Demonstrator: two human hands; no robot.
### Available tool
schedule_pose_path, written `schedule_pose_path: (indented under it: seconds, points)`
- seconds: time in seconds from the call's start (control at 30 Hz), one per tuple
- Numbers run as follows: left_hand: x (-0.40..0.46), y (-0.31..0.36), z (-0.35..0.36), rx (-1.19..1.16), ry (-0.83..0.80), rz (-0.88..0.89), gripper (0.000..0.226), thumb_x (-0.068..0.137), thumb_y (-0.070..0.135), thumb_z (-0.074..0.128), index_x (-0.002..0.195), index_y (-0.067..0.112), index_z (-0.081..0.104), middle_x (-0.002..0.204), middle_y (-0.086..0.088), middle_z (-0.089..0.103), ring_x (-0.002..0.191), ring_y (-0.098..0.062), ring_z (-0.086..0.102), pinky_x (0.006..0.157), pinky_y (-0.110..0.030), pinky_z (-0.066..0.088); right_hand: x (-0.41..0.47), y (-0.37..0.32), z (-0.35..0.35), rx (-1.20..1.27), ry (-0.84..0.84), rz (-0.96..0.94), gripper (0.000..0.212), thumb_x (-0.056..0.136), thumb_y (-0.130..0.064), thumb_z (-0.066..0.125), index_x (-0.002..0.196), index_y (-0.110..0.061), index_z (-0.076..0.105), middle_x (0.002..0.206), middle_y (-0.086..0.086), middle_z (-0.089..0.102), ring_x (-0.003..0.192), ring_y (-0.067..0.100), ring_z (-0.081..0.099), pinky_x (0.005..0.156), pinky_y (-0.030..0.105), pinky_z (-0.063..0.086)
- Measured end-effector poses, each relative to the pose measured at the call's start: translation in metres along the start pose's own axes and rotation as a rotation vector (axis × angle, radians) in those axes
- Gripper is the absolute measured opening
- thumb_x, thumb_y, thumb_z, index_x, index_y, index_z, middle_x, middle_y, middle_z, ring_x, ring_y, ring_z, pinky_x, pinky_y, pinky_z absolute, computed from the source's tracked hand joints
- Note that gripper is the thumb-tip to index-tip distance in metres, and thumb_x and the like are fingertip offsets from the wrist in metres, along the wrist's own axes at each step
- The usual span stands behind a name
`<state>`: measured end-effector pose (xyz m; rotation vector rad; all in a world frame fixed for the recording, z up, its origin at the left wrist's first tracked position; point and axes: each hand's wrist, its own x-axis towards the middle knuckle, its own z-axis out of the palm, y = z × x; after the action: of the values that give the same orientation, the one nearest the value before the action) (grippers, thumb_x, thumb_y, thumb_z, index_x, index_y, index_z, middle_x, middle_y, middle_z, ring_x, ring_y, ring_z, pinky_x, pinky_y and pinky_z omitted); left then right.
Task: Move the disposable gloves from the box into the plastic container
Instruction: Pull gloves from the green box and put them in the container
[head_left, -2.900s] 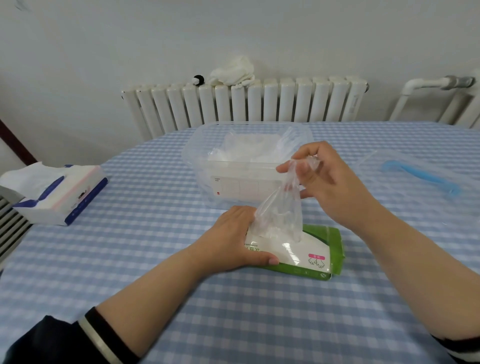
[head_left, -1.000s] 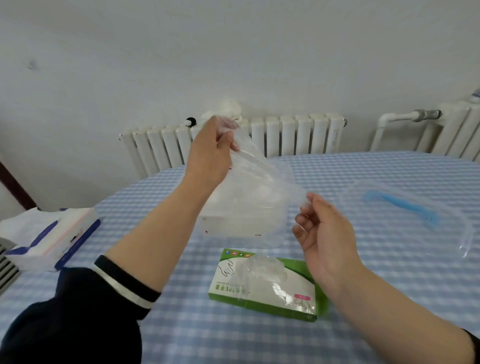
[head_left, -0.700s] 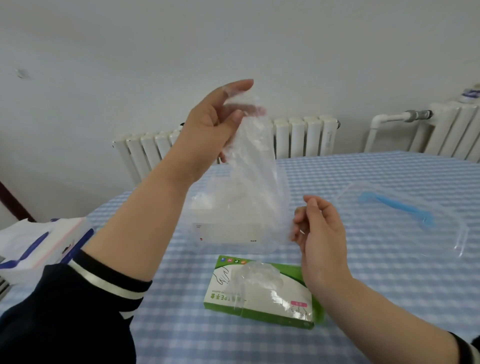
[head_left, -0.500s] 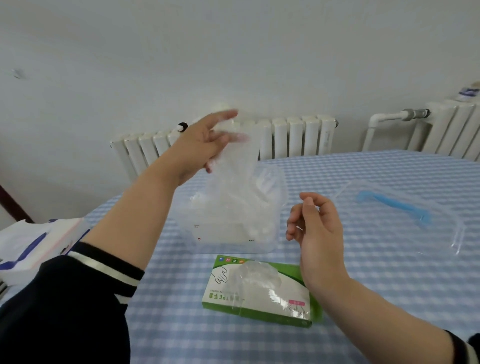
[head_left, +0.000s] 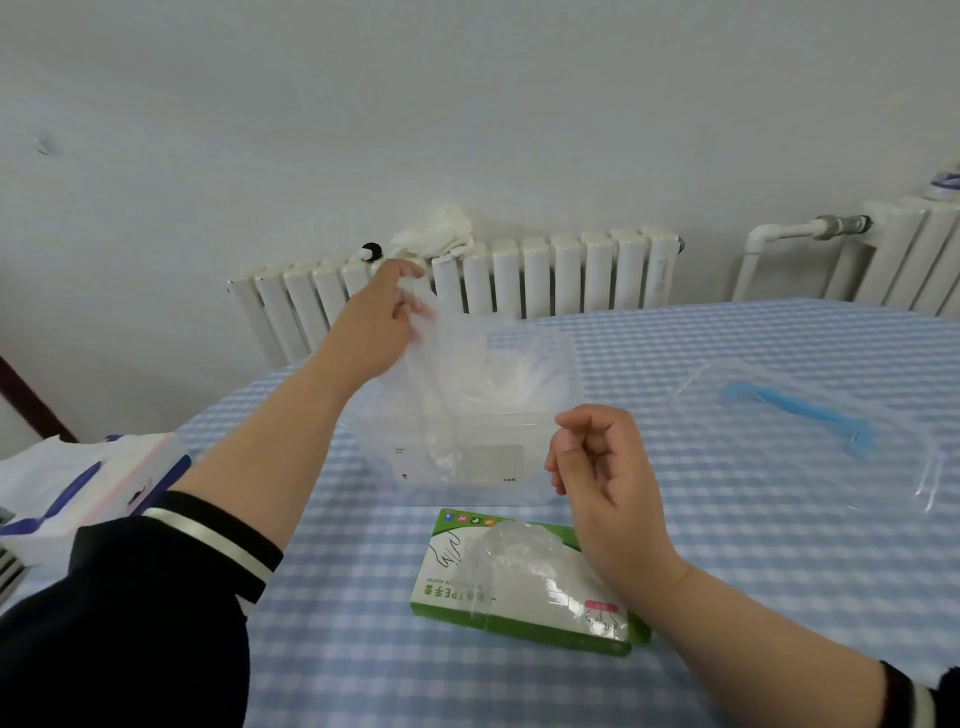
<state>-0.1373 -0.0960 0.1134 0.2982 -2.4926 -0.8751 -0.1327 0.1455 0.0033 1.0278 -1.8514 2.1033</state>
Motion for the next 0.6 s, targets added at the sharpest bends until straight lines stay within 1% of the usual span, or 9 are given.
schedule_pose_path:
  seconds: [0.1,0.2,0.3,0.37,0.43,0.47,0.5,0.53,0.6]
  points:
    - [-0.003,0.015,-0.006,-0.103,0.012,0.080,0.044,0.092,-0.005,0.035,0.118,0.030,0.042,0.091,0.005,0.070,0.070,-0.009,0.062,0.071,-0.040,0.051,-0.002,-0.003,0.001,-0.108,-0.020,-0.110,0.016,0.092,-0.031,0.049,0.102,-0.043,0.050,0.090,-0.021,0.060,0.085,0.009,0.062,0.073,0.020,0.049]
    - [-0.008,0.044,-0.011,-0.212,-0.114,0.165,0.046,0.087,-0.007,0.039,0.116,0.028,0.044,0.083,0.003,0.073,0.067,-0.009,0.057,0.065,-0.026,0.048,0.019,-0.019,-0.001,-0.118,0.050,-0.183,0.019,0.090,-0.029,0.055,0.108,-0.032,0.050,0.104,-0.025,0.056,0.098,0.001,0.058,0.079,0.014,0.046]
    - [-0.014,0.067,-0.016,-0.236,-0.235,0.217,0.045,0.085,-0.008,0.041,0.116,0.025,0.046,0.079,0.001,0.072,0.066,-0.011,0.051,0.061,-0.018,0.042,0.061,-0.044,-0.006,-0.154,-0.005,-0.205,0.055,0.086,-0.039,0.066,0.132,-0.023,0.040,0.133,-0.018,0.049,0.126,0.002,0.046,0.100,0.018,0.040]
    - [-0.015,0.077,-0.019,-0.250,-0.258,0.236,0.042,0.086,-0.006,0.042,0.114,0.025,0.049,0.077,0.004,0.070,0.065,-0.008,0.051,0.060,-0.014,0.039,0.092,-0.061,-0.005,-0.148,-0.162,-0.141,0.091,0.079,-0.048,0.073,0.148,-0.017,0.022,0.145,-0.011,0.041,0.139,0.000,0.031,0.107,0.009,0.027]
    - [-0.014,0.083,-0.020,-0.262,-0.237,0.248,0.036,0.090,-0.002,0.043,0.113,0.024,0.051,0.074,0.008,0.066,0.065,-0.002,0.053,0.062,-0.012,0.039,0.124,-0.069,0.001,-0.150,-0.332,0.004,0.112,0.070,-0.051,0.077,0.153,-0.022,0.007,0.139,-0.021,0.043,0.140,-0.001,0.029,0.109,0.007,0.023]
    - [-0.014,0.084,-0.023,-0.262,-0.211,0.249,0.034,0.092,-0.001,0.041,0.115,0.022,0.051,0.074,0.008,0.065,0.065,0.000,0.054,0.064,-0.012,0.039,0.138,-0.071,0.006,-0.158,-0.403,0.073,0.115,0.067,-0.051,0.079,0.153,-0.026,0.008,0.134,-0.020,0.049,0.137,0.002,0.037,0.112,0.016,0.027]
    - [-0.013,0.084,-0.023,-0.256,-0.185,0.244,0.033,0.094,0.000,0.039,0.118,0.021,0.050,0.075,0.007,0.064,0.066,0.002,0.056,0.066,-0.012,0.040,0.150,-0.069,0.008,-0.144,-0.464,0.138,0.114,0.065,-0.051,0.083,0.153,-0.027,0.014,0.128,-0.011,0.059,0.129,0.008,0.049,0.113,0.027,0.033]
    - [-0.011,0.083,-0.023,-0.251,-0.153,0.236,0.033,0.096,0.002,0.038,0.121,0.020,0.049,0.077,0.006,0.065,0.068,0.003,0.057,0.069,-0.014,0.041,0.159,-0.065,0.009,-0.123,-0.518,0.193,0.109,0.064,-0.048,0.086,0.150,-0.024,0.025,0.120,0.001,0.067,0.119,0.014,0.059,0.111,0.036,0.038]
    - [-0.006,0.073,-0.025,-0.226,-0.051,0.215,0.034,0.097,0.005,0.036,0.124,0.023,0.045,0.079,0.005,0.068,0.068,0.003,0.057,0.071,-0.020,0.042,0.170,-0.060,0.013,-0.101,-0.644,0.279,0.077,0.071,-0.029,0.085,0.136,-0.014,0.047,0.100,0.010,0.074,0.098,0.022,0.069,0.101,0.038,0.048]
